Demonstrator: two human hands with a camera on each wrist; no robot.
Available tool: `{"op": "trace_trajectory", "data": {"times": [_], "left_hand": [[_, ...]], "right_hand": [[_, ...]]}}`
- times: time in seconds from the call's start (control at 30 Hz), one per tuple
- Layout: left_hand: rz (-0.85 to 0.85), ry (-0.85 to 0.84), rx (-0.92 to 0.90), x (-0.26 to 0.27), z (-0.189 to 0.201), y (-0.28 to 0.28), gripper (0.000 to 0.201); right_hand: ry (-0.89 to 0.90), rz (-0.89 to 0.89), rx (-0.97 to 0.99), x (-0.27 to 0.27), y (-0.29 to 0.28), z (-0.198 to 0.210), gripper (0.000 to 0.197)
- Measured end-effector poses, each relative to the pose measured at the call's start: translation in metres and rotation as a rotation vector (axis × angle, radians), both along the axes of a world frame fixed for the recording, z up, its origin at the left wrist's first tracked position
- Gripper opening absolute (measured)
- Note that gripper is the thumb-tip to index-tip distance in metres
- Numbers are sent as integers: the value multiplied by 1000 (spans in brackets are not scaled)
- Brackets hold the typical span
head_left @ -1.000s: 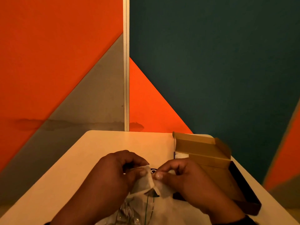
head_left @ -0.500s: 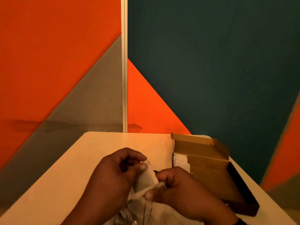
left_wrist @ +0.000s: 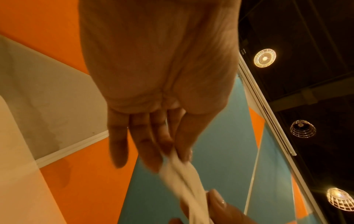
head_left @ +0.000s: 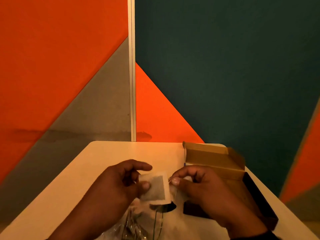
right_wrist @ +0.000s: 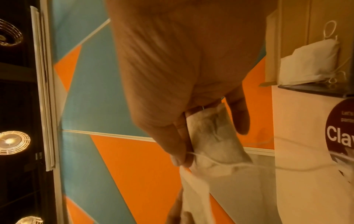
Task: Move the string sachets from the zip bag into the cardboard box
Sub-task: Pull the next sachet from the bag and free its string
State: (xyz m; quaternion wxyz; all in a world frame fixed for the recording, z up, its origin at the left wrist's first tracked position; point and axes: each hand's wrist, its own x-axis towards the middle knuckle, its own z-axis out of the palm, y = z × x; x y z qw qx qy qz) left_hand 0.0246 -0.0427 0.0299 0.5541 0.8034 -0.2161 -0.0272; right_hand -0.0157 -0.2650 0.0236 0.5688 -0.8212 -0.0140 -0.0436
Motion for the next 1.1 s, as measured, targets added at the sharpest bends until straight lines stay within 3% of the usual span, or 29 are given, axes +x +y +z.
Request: {"op": "trace_trajectory", "data": {"times": [0.13, 0.33, 0.5, 0.6, 0.73, 0.9, 1.1], "left_hand": [[-130, 34, 183, -5, 1, -6, 23], [-83, 53, 121, -10, -6, -18, 32], [5, 9, 96, -8, -6, -18, 18], [-4, -23, 99, -7, -2, -12, 11], [-92, 56, -79, -5, 0, -5, 4], [-156, 148, -338, -2, -4, -5, 6], [-100, 130, -527, 0, -11, -15, 8]], "right_hand": [[-8, 13, -46, 0, 6, 0, 10], [-23, 7, -34, -1, 11, -1, 7], [-33, 4, -69, -3, 9, 1, 9], [-58, -40, -236, -3, 3, 2, 10], [-76, -71, -377, -2, 2, 1, 9], [-42, 26, -210, -3, 8, -1, 10], [-20, 91, -257, -2, 21, -5, 19]]}}
